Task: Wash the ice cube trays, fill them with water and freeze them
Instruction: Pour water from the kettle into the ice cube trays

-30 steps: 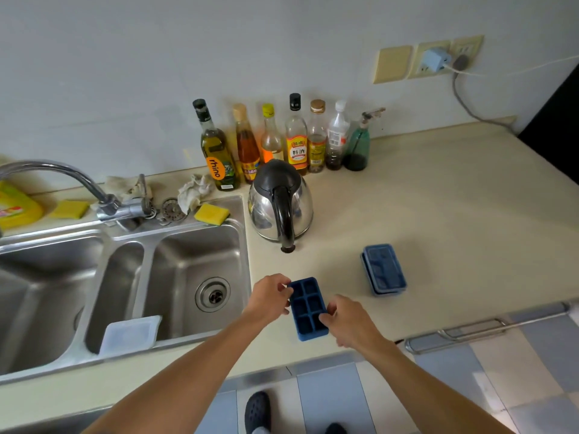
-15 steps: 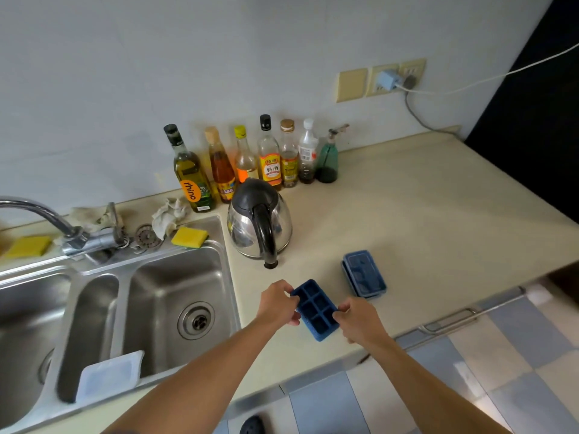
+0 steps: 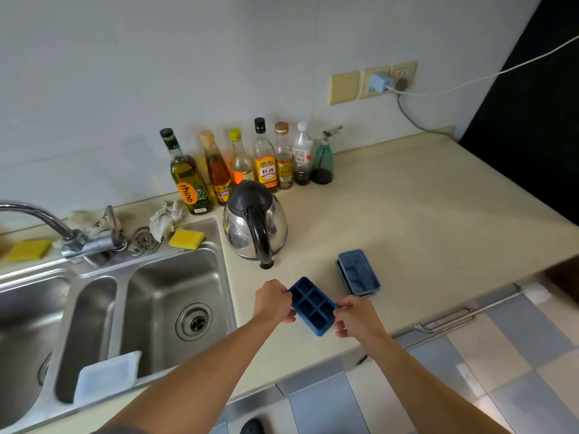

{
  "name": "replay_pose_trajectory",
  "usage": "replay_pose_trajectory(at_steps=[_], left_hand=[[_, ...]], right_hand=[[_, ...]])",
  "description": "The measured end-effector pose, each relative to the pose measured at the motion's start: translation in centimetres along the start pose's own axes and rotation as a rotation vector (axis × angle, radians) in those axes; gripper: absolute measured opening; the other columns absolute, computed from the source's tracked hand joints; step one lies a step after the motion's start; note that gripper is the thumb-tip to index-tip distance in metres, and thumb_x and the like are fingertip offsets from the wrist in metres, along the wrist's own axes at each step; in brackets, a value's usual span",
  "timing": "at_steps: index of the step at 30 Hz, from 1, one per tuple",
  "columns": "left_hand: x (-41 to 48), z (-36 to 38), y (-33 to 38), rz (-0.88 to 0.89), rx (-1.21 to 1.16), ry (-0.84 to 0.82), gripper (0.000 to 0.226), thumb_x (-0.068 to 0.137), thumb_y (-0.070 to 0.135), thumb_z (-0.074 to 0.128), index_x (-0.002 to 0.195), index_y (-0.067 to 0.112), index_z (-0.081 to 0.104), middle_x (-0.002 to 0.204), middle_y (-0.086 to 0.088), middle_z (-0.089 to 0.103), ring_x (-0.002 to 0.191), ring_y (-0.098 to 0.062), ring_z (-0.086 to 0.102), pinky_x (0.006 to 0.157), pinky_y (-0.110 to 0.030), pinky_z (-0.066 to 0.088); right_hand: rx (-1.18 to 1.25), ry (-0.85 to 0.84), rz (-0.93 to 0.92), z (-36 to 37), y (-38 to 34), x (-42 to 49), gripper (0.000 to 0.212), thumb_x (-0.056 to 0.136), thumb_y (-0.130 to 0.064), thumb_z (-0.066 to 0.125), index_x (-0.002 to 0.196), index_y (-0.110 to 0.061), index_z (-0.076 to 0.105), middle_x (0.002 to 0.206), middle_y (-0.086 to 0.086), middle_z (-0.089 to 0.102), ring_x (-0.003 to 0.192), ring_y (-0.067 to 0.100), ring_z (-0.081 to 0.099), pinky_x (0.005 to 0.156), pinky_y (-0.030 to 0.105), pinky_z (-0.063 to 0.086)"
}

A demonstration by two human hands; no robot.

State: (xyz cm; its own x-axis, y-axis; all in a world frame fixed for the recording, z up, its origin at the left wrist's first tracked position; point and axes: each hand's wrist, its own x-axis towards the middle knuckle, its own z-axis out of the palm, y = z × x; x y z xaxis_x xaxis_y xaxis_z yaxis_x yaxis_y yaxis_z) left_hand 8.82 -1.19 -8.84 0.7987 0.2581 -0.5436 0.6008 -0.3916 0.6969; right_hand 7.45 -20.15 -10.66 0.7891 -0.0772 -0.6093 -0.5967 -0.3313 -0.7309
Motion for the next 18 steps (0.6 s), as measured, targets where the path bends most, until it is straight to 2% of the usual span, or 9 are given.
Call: replay_pose_trajectory(at_steps=[2, 4, 6, 10, 13, 18], left_hand=[[-0.2, 0.0, 0.1, -0.005, -0.011, 0.006, 0.010, 0.095, 0.001, 0.048, 0.094, 0.006, 0.057, 0.088, -0.016, 0.073, 0.061, -0.026, 0.075, 0.061, -0.033, 0.063], [-0.4, -0.1, 0.3, -0.010, -0.022, 0.002, 0.008, 0.096, 0.002, 0.049, 0.094, 0.008, 0.055, 0.090, -0.014, 0.073, 0.058, -0.023, 0.075, 0.049, -0.023, 0.055], [-0.4, -0.3, 0.5, -0.018, -0.059, -0.001, 0.003, 0.096, 0.007, 0.052, 0.094, 0.009, 0.054, 0.092, -0.012, 0.073, 0.057, -0.023, 0.075, 0.045, -0.021, 0.051], [-0.4, -1.2, 0.5, -0.032, -0.172, -0.014, 0.016, 0.099, 0.019, 0.056, 0.095, 0.004, 0.058, 0.090, -0.010, 0.072, 0.063, -0.025, 0.076, 0.058, -0.033, 0.063], [-1.0, -2.5, -0.5, -0.034, -0.225, -0.036, 0.026, 0.099, 0.029, 0.059, 0.099, 0.003, 0.062, 0.095, -0.013, 0.071, 0.070, -0.025, 0.076, 0.059, -0.037, 0.064], [-2.1, -7.2, -4.0, -0.022, -0.244, -0.047, 0.014, 0.102, 0.026, 0.057, 0.111, 0.017, 0.062, 0.098, -0.014, 0.072, 0.070, -0.022, 0.075, 0.059, -0.034, 0.061]], right_hand=[[0.004, -0.012, 0.001, 0.0, -0.1, -0.1, 0.015, 0.094, 0.007, 0.056, 0.106, 0.000, 0.064, 0.080, 0.020, 0.068, 0.064, 0.027, 0.061, 0.061, 0.036, 0.058], [0.010, -0.036, 0.003, -0.2, -0.4, -0.4, 0.015, 0.094, 0.005, 0.057, 0.107, -0.001, 0.063, 0.082, 0.019, 0.068, 0.065, 0.026, 0.062, 0.061, 0.035, 0.059], [0.046, -0.050, -0.016, -0.5, -0.8, -0.7, 0.013, 0.096, 0.004, 0.057, 0.106, -0.002, 0.062, 0.080, 0.017, 0.068, 0.063, 0.024, 0.062, 0.058, 0.033, 0.059], [0.108, -0.010, -0.114, -1.2, -2.2, -1.2, 0.015, 0.098, -0.004, 0.056, 0.108, -0.008, 0.065, 0.090, 0.017, 0.069, 0.067, 0.022, 0.066, 0.059, 0.031, 0.058], [0.109, 0.012, -0.171, -0.7, -3.4, -1.4, 0.012, 0.099, -0.007, 0.057, 0.105, -0.009, 0.066, 0.093, 0.017, 0.071, 0.070, 0.023, 0.068, 0.059, 0.032, 0.060], [0.006, -0.059, -0.267, 3.9, -5.5, -1.7, 0.017, 0.099, -0.008, 0.057, 0.092, -0.016, 0.070, 0.092, 0.011, 0.072, 0.073, 0.022, 0.072, 0.055, 0.027, 0.060]])
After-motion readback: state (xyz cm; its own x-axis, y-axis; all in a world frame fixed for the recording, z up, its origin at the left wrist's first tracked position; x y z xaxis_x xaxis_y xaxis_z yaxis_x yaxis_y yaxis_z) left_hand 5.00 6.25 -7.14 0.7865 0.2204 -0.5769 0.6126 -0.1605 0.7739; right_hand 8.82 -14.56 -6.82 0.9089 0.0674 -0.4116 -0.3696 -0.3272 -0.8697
